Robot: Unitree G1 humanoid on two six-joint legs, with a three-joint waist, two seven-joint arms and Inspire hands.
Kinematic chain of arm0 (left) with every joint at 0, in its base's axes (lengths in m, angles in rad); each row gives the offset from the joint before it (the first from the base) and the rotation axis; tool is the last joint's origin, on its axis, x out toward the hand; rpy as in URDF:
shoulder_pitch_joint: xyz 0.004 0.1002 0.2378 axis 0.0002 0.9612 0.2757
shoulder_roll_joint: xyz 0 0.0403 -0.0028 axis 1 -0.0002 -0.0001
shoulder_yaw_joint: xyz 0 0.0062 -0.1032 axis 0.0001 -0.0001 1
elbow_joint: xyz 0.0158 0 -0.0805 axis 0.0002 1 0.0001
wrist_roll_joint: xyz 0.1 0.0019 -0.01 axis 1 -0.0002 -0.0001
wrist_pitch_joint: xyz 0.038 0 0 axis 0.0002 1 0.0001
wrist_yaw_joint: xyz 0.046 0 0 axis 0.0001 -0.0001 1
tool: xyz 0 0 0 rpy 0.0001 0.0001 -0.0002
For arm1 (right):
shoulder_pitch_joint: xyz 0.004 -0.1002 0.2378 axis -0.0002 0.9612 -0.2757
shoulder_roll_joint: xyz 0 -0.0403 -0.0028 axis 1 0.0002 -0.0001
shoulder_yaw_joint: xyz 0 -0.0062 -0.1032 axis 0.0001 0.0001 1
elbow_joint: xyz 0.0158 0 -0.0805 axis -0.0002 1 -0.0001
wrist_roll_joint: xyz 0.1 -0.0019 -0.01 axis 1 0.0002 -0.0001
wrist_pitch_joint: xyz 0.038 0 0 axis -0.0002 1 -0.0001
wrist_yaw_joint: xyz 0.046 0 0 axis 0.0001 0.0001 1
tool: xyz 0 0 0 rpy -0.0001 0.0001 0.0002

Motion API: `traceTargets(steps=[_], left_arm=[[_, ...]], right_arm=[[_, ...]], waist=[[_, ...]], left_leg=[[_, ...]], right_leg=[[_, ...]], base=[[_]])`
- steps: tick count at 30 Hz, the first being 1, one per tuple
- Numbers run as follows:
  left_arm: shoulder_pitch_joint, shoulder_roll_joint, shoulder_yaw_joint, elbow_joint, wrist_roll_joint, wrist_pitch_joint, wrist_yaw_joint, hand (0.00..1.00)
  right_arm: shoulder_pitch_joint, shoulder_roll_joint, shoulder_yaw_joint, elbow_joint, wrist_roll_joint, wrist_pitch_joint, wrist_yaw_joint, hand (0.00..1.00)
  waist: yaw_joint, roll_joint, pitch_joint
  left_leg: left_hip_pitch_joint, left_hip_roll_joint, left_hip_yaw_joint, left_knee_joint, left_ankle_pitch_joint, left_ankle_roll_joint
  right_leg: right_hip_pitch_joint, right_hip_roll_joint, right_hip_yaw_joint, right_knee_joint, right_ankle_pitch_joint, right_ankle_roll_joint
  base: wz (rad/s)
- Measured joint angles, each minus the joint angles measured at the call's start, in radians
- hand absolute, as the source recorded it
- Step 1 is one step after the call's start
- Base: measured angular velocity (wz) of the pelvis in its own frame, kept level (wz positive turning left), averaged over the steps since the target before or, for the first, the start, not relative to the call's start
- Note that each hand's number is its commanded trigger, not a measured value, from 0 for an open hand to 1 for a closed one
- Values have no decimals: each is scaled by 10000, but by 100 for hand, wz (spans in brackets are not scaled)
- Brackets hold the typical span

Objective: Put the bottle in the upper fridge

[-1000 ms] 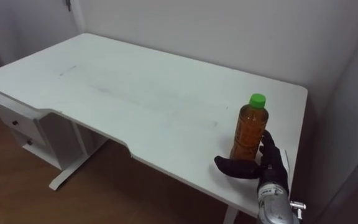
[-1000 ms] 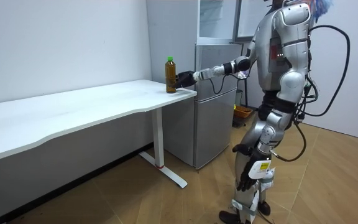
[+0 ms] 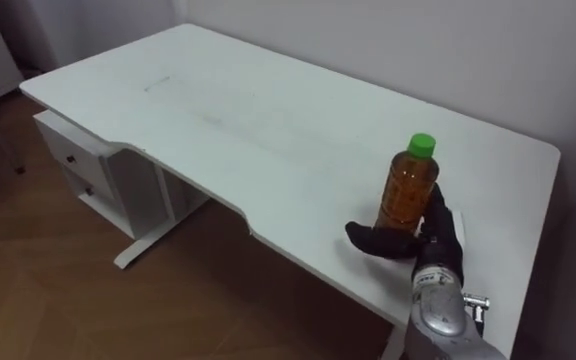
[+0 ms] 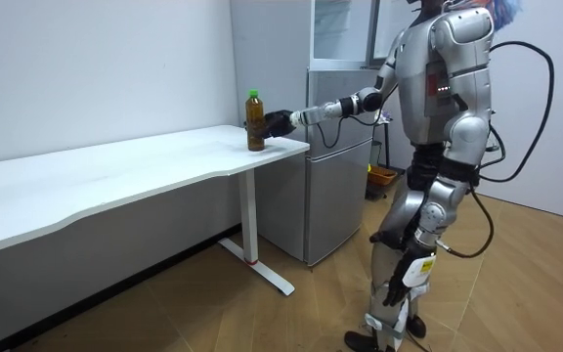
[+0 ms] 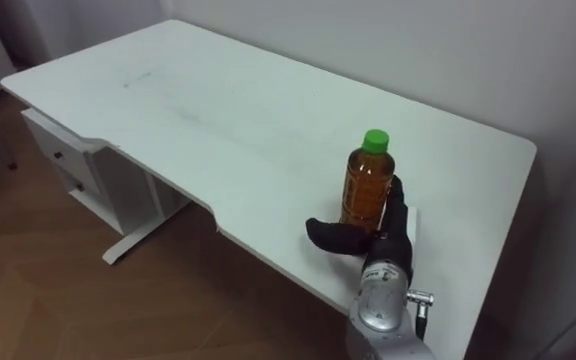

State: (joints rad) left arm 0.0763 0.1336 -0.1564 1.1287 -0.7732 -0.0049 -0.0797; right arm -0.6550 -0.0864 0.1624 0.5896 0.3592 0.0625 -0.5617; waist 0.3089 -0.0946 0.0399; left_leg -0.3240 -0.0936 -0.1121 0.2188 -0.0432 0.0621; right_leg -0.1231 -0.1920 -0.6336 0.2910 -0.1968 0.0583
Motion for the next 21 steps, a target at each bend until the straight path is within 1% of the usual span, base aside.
traceTargets(steps=[4, 6, 8, 15, 16, 18, 21], left_arm=[[19, 11, -1, -37, 1, 1, 3, 0], [31, 11, -1, -58, 0, 11, 23, 0], [32, 10, -10, -89, 0, 49, 41, 0], [163, 40, 4, -89, 7, 49, 118, 0], [185, 44, 4, -89, 7, 49, 122, 0], [303, 48, 3, -102, 7, 49, 167, 0], [413, 51, 3, -87, 10, 50, 302, 0]], right_arm=[[0, -64, -92, 12, 590, 0, -5, 100], [0, -169, -62, 204, 873, 0, 134, 100], [-1, -157, -94, 261, 1207, 4, 174, 100], [10, -203, -79, 554, 1512, 9, 278, 100], [11, -205, -80, 600, 1513, 9, 341, 100], [11, -226, -75, 639, 1510, 10, 523, 100], [11, -253, -70, 701, 1709, 14, 741, 100]], waist=[[-9, 5, -2], [-4, 10, -6], [22, 25, -14], [28, 106, -35], [29, 121, -42], [26, 200, -87], [26, 234, -103]], left_leg=[[-63, -14, -30, 63, 5, 4], [-59, -18, -38, 101, 10, 8], [-56, -19, -48, 132, 10, 9], [41, -9, -37, 138, 28, 12], [42, -7, -38, 138, 28, 12], [52, -8, -30, 140, 29, 12], [53, -2, -31, 134, 36, 7]], right_leg=[[-34, 0, 6, 5, -1, 1], [-17, 3, 26, 10, 0, 0], [2, 7, 29, 11, 0, 0], [12, 25, 132, 14, 5, -8], [11, 27, 142, 17, 5, -9], [14, 27, 161, 23, 6, -10], [24, 28, 161, 24, 6, -11]], base=[[0], [0], [4], [-2], [0], [0], [0]])
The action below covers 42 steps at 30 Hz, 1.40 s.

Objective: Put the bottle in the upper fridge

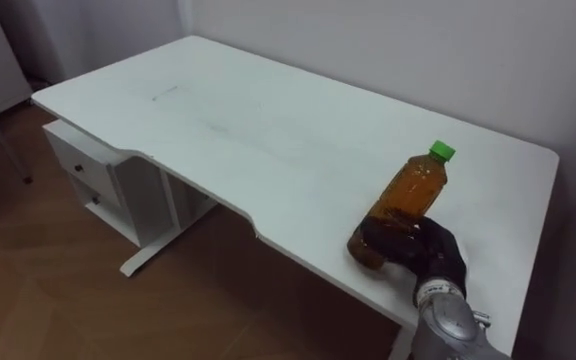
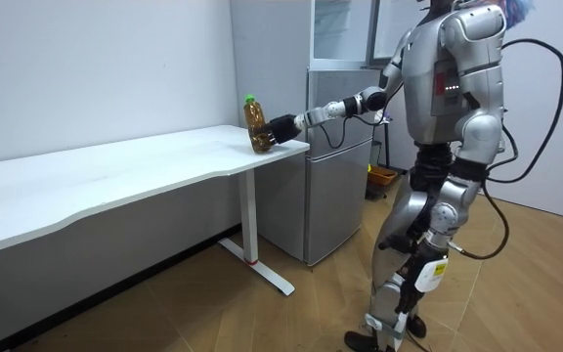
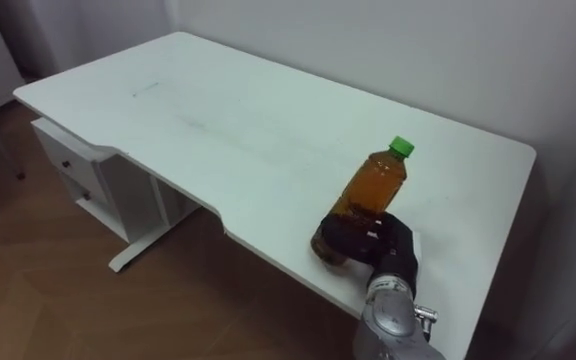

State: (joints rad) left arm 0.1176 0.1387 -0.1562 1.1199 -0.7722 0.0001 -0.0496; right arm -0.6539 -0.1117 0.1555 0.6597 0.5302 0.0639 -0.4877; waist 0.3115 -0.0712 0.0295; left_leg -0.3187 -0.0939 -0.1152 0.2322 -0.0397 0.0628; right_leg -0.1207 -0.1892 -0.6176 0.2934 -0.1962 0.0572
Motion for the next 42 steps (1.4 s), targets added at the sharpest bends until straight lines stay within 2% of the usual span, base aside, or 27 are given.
traceTargets(steps=[6, 10, 13, 15, 19, 21, 23, 25, 27, 30, 32, 34, 36, 39, 42], left_arm=[[65, 33, -5, 12, 21, -1, 32, 0], [69, 44, 1, 45, 157, -1, 113, 0], [87, 46, 37, 147, 188, 15, 172, 0], [216, 48, 186, 183, 210, 5, 170, 0], [369, 84, 451, 175, 525, -32, 182, 0], [517, 117, 748, 172, 683, 0, 158, 0], [614, 128, 789, 163, 676, 43, 136, 0], [764, 137, 876, 102, 682, 72, 105, 0], [890, 133, 1134, 119, 714, 158, 87, 0], [998, 179, 1147, 225, 689, 156, 139, 0], [1086, 180, 1199, 267, 692, 159, 175, 0], [1117, 201, 1319, 285, 856, 199, 187, 0], [1146, 222, 1467, 283, 1136, 301, 169, 0], [1221, 164, 1817, 272, 1605, 394, -8, 0], [1304, 122, 2032, 277, 1813, 422, -54, 0]], right_arm=[[0, -59, 20, 50, 343, 1, 407, 100], [-1, -91, 23, 31, 299, 25, 788, 100], [-1, -127, 114, -142, 217, 297, 928, 100], [0, -150, 272, -759, 171, 685, 1158, 100], [0, -413, 325, -1886, -23, 735, 1694, 100], [75, -623, 311, -3045, -414, 839, 2133, 100], [271, -896, 283, -4056, -409, 851, 2431, 100], [470, -1051, 273, -4828, -416, 853, 2545, 100], [547, -1045, 266, -5371, -666, 944, 2677, 100], [864, -1262, 257, -6224, -921, 1112, 2789, 100], [884, -1314, 192, -6636, -1106, 1294, 2940, 100], [895, -1336, 185, -7019, -1274, 1365, 2979, 100], [951, -1387, 152, -7518, -1401, 1488, 3008, 100], [1444, -1478, -101, -8632, -1471, 1564, 3292, 100], [1522, -1484, -360, -9271, -1458, 1562, 3589, 100]], waist=[[-11, 0, 0], [-8, 2, 1], [20, 2, 1], [-86, -5, -3], [-202, -17, -6], [-543, -57, -36], [-695, -56, -36], [-795, -73, -68], [-893, -84, -90], [-1124, -101, -152], [-1224, -97, -248], [-1434, -88, -249], [-1551, -14, -329], [-1678, 45, -371], [-1706, 62, -378]], left_leg=[[16, -1, 31, -12, 36, 6], [31, 4, 66, -109, 36, 6], [153, 28, 217, -140, 40, 14], [322, 57, 362, -211, 28, 28], [674, 139, 596, -352, 15, 9], [735, 178, 596, -343, -9, -10], [864, 180, 622, -356, -28, -9], [1069, 212, 758, -374, -85, -1], [1407, 313, 1009, -342, -236, -23], [1730, 378, 1219, -320, -353, -42], [1779, 464, 1423, -318, -389, -49], [1915, 482, 1459, -346, -398, -62], [2110, 510, 1569, -371, -451, -75], [2406, 506, 1593, -376, -525, -60], [2692, 517, 1683, -460, -606, -79]], right_leg=[[77, 4, 28, -28, 1, 0], [8, 12, 201, -32, 1, -1], [18, 36, 508, -35, 0, 2], [90, 57, 735, -48, 2, 5], [388, 179, 976, -310, 56, 6], [551, 261, 968, -479, 105, -12], [685, 266, 983, -524, 121, -5], [816, 268, 1109, -535, 123, 0], [1025, 334, 1426, -575, 149, -8], [1244, 354, 1504, -576, 149, -10], [1266, 375, 1584, -571, 176, -47], [1363, 391, 1626, -573, 187, -61], [1476, 410, 1796, -580, 187, -60], [1761, 432, 1812, -743, 204, -27], [1969, 446, 1965, -769, 196, -13]], base=[[0], [-2], [-14], [-21], [-10], [0], [-4], [-24], [-42], [-22], [-28], [-18], [-15], [-5], [-16]])
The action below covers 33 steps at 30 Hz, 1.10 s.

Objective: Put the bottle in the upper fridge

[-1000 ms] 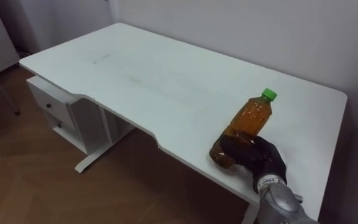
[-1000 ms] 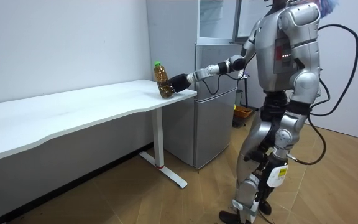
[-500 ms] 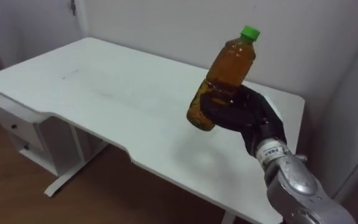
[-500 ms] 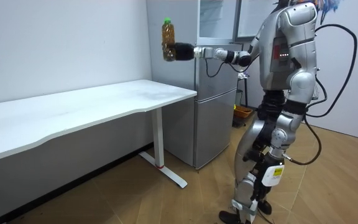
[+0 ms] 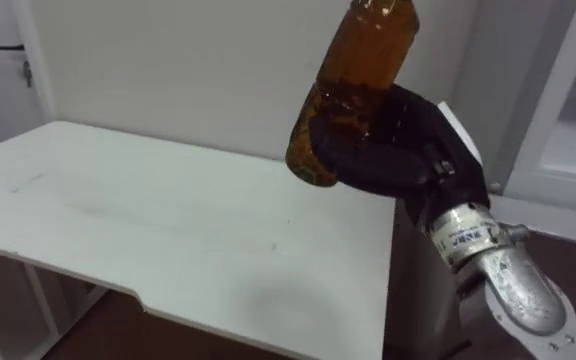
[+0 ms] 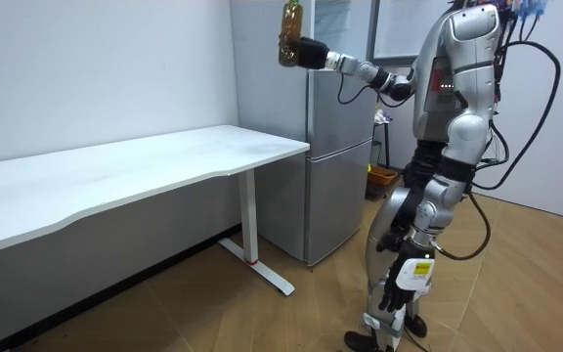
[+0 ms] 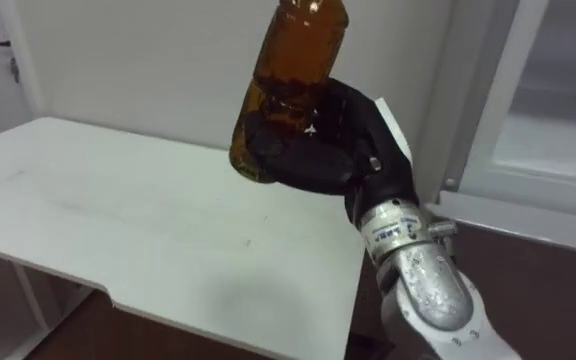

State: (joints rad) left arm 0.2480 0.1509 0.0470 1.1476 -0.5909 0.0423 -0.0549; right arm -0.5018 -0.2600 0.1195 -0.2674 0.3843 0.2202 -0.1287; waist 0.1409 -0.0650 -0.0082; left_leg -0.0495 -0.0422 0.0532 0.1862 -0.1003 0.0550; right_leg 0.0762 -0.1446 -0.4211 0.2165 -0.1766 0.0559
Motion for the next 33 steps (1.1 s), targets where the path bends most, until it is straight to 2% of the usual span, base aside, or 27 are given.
traceTargets(steps=[5, 7, 8, 10, 12, 16, 22, 24, 29, 33], left_arm=[[-27, 30, 289, 96, 487, -61, -8, 0], [-4, 53, 319, 132, 642, -67, 2, 0], [27, 76, 383, 125, 756, -68, 1, 0], [49, 81, 492, 106, 831, -64, -5, 0], [61, 93, 578, 104, 835, -59, -11, 0], [6, 80, 697, 96, 1036, -58, -11, 0], [50, 180, 731, 128, 1228, -53, -35, 0], [53, 221, 714, 145, 1231, -69, -34, 0], [206, 219, 896, 148, 1322, -84, 34, 0], [233, 178, 1278, 129, 1627, -45, 11, 0]], right_arm=[[0, -13, -621, -720, -349, -4, 244, 100], [6, -32, -798, -923, -405, -7, 259, 100], [81, -131, -958, -1068, -402, -7, 318, 100], [152, -264, -1143, -1204, -452, -6, 366, 100], [205, -319, -1347, -1398, -619, -5, 415, 100], [532, -556, -1904, -1941, -512, -8, 457, 100], [890, -770, -2587, -2202, -617, -9, 445, 100], [916, -1017, -2723, -2184, -581, -9, 341, 100], [1021, -1049, -3254, -2187, -372, -9, 288, 100], [1089, -1093, -3707, -2184, -217, -9, 291, 100]], waist=[[-241, -109, -28], [-324, -135, -8], [-369, -207, -29], [-457, -263, 20], [-658, -258, 31], [-776, -249, 27], [-1375, -199, 44], [-1475, -202, 47], [-1842, -245, 44], [-1908, -285, 22]], left_leg=[[103, -29, 46, -12, -14, 4], [105, -13, 62, 28, -14, 3], [108, -5, 133, 47, -15, 2], [204, 6, 159, 50, -47, 5], [235, 10, 195, 54, -119, -3], [281, 12, 314, 38, -212, 7], [459, 74, 539, -43, -359, -10], [556, 120, 739, -144, -370, -31], [715, 158, 881, -251, -415, -90], [751, 295, 1098, -247, -462, -149]], right_leg=[[121, 28, 60, -147, -28, 40], [126, 38, 72, -181, -27, 39], [180, 70, 63, -297, 3, 46], [300, 82, 80, -353, 24, 57], [321, 82, 133, -401, 12, 76], [328, 106, 324, -442, 35, 112], [428, 129, 539, -439, 46, 130], [398, 152, 687, -441, 47, 128], [410, 212, 784, -443, 47, 127], [342, 294, 902, -444, 68, 93]], base=[[-1], [0], [0], [-2], [-7], [-14], [-12], [-24], [-14], [-16]])
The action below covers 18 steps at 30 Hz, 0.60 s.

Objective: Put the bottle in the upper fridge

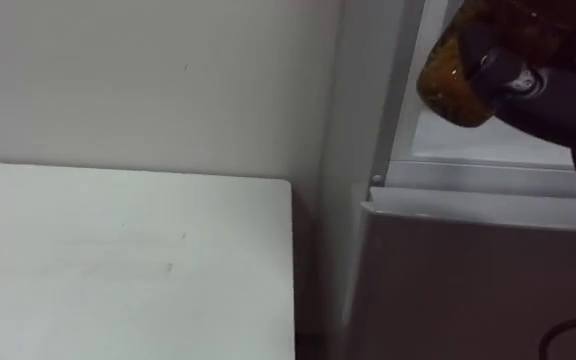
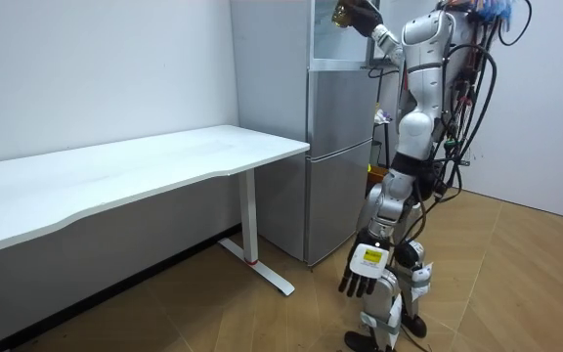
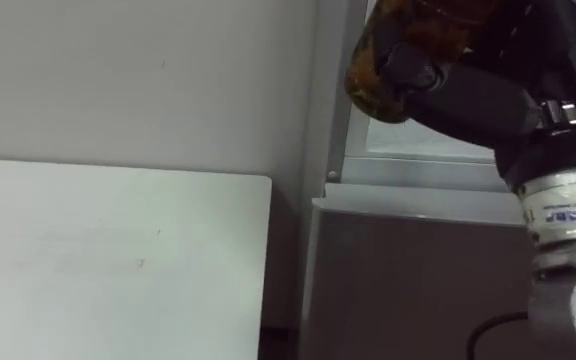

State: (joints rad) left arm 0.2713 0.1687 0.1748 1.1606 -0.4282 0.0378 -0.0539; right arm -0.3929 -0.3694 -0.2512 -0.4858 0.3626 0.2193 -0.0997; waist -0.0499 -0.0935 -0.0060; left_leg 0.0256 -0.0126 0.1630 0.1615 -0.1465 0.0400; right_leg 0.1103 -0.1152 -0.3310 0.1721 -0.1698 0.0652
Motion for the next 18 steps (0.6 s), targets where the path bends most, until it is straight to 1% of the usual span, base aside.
traceTargets(steps=[1, 3, 4, 6, 9, 11, 15, 18], left_arm=[[0, 1, 35, 1, 20, 4, -1, 0], [-3, -18, 174, -1, 81, 31, -7, 0], [-2, -18, 181, 0, 81, 40, -8, 0], [-1, -13, 198, 0, 82, 54, -26, 0], [0, 8, 290, -3, 78, 64, -60, 0], [6, 9, 349, -3, 86, 79, -67, 0], [3, 10, 389, -3, 89, 105, -68, 0], [-7, 8, 414, -5, 287, 206, -59, 0]], right_arm=[[57, -35, -89, 1, 74, 0, 7, 100], [244, -283, -369, 26, 192, 1, -17, 100], [263, -335, -432, 46, 200, 1, -17, 100], [264, -636, -564, 285, 213, 0, -146, 100], [356, -896, -587, 593, 205, 2, -305, 100], [522, -911, -606, 675, 223, 2, -304, 100], [529, -911, -606, 1319, 246, 8, -325, 100], [527, -911, -606, 1739, 250, 38, -458, 100]], waist=[[-6, -11, -8], [-23, -27, -19], [-31, -27, -18], [-34, -41, -10], [-67, -94, 18], [-63, -122, 23], [-5, -151, 16], [39, -149, 14]], left_leg=[[8, 4, 1, 1, -5, -6], [32, 16, 19, 2, -20, -21], [33, 17, 22, 3, -20, -20], [32, 21, 24, 8, -19, -20], [33, 34, 29, 31, -19, -20], [29, 50, 39, 49, -21, -20], [26, 63, 123, 60, -22, -18], [19, 71, 150, 60, -22, -17]], right_leg=[[3, 6, 2, 1, 0, 0], [8, 19, 24, 1, 0, -1], [8, 19, 30, 1, 0, -1], [5, 18, 35, 1, 2, -5], [8, 22, 36, 3, 6, -11], [14, 29, 36, 5, 10, -18], [-12, 31, 49, 8, 32, -52], [-61, 28, 50, 57, 32, -53]], base=[[-7], [-4], [-4], [0], [0], [0], [-3], [-5]])
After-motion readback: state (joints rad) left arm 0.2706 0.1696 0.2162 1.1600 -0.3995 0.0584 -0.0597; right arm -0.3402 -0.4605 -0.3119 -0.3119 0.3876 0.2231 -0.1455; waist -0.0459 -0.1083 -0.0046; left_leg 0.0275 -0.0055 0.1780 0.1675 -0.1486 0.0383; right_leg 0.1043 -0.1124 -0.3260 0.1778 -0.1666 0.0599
